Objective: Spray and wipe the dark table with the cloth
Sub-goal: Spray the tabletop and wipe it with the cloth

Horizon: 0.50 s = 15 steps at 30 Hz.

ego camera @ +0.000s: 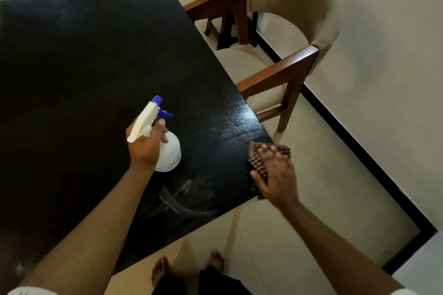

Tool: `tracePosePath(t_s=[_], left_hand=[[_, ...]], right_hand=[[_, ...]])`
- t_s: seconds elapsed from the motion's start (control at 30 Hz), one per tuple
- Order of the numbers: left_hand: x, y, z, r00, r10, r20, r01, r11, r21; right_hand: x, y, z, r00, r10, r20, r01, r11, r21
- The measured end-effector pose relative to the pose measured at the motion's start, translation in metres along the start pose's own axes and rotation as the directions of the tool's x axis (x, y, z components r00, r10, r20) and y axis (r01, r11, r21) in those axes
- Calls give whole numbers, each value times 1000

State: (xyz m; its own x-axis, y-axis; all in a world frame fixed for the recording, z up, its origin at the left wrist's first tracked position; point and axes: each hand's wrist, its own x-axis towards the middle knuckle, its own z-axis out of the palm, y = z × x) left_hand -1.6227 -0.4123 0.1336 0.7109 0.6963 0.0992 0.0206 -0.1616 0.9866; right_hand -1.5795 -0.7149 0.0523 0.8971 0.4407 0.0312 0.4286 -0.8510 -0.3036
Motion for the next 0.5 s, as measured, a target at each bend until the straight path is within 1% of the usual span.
tracePosePath(t_s=[0.07, 0.13, 0.2, 0.27, 0.3, 0.37, 0.43, 0.5], left_hand=[[0, 0, 0, 1000, -30, -2, 30, 999, 12], [-1, 1, -1, 999, -28, 18, 28, 999, 20], [0, 2, -4, 997, -56, 55, 55, 998, 21], [4, 5, -9, 987, -78, 137, 73, 997, 39], [5, 8, -12, 977, -68, 202, 62, 997, 36], [7, 16, -19, 931, -32, 364, 20, 999, 36], [7, 20, -28, 865, -34, 501, -6, 997, 78], [7, 23, -38, 824, -65, 563, 5, 994, 107]], right_hand=[[-12, -37, 14, 995, -97, 28, 95, 994, 53], [-23, -70, 25, 969, -222, 106, 214, 973, 82], [-26, -83, 30, 914, -353, 198, 348, 936, 59], [-18, -71, 23, 868, -446, 218, 460, 888, -15], [-12, -61, 19, 864, -457, 211, 479, 876, -65], [-3, -36, 10, 900, -393, 188, 420, 898, -135], [2, -16, 4, 933, -308, 187, 334, 933, -131], [4, -12, 4, 950, -256, 177, 277, 955, -103]])
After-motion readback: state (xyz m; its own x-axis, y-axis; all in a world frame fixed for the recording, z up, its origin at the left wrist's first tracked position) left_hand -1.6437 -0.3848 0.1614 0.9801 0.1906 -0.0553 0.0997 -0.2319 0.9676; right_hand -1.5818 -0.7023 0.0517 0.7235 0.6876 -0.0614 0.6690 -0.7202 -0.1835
